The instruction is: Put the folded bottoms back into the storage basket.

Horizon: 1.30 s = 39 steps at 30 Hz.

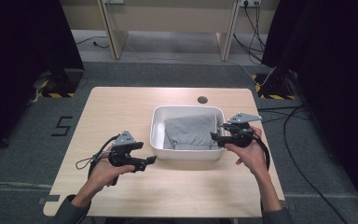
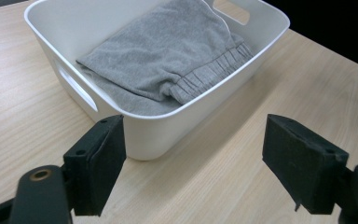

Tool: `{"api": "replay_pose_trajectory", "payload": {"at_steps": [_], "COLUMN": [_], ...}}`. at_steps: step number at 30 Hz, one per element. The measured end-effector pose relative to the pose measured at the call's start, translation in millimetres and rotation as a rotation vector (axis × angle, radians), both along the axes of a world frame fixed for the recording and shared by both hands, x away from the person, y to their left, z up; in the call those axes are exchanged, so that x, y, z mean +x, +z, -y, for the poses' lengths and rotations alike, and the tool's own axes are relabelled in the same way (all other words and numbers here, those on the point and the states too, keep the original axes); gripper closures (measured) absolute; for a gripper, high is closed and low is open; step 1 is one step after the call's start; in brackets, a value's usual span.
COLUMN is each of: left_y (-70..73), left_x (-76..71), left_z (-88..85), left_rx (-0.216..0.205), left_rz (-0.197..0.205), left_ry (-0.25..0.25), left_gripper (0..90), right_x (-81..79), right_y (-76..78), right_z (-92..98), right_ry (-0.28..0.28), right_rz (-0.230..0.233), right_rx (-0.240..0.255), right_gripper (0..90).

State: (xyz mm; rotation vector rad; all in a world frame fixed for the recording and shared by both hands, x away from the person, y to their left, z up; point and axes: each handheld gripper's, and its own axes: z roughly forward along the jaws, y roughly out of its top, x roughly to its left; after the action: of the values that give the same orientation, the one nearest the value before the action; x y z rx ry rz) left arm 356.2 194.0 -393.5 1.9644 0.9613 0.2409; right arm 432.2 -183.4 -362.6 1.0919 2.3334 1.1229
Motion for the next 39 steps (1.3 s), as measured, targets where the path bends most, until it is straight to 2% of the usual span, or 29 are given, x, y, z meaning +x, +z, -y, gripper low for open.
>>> {"api": "replay_pose_trajectory", "payload": {"at_steps": [14, 29, 35, 37, 39], "left_y": [-13.9, -21.3, -27.9, -31.2, -33.0], "left_x": [-7.7, -16.6, -19.7, -21.7, -23.0], "left_z": [-5.2, -17.8, -23.0, -24.3, -25.1], "left_rx": [-0.003, 0.013, 0.004, -0.012, -0.007], "left_rz": [-0.008, 0.007, 0.006, 0.004, -0.005], "left_ry": [0.012, 0.02, 0.032, 0.035, 0.035], "left_gripper": [20.5, 16.8, 16.5, 16.2, 15.8], "right_x": [-23.6, -48.4, -55.0, -56.5, -59.2], "right_y": [-5.2, -16.3, -24.6, -26.7, -28.9], "right_z": [10.1, 22.0, 25.3, 26.1, 28.4], "right_ry": [-0.022, -0.035, -0.041, -0.043, -0.046], "right_rz": [0.037, 0.061, 0.063, 0.065, 0.063], "right_rx": [0.022, 0.027, 0.039, 0.037, 0.044], "right_gripper": [32.8, 32.0, 31.9, 31.9, 31.9]}}
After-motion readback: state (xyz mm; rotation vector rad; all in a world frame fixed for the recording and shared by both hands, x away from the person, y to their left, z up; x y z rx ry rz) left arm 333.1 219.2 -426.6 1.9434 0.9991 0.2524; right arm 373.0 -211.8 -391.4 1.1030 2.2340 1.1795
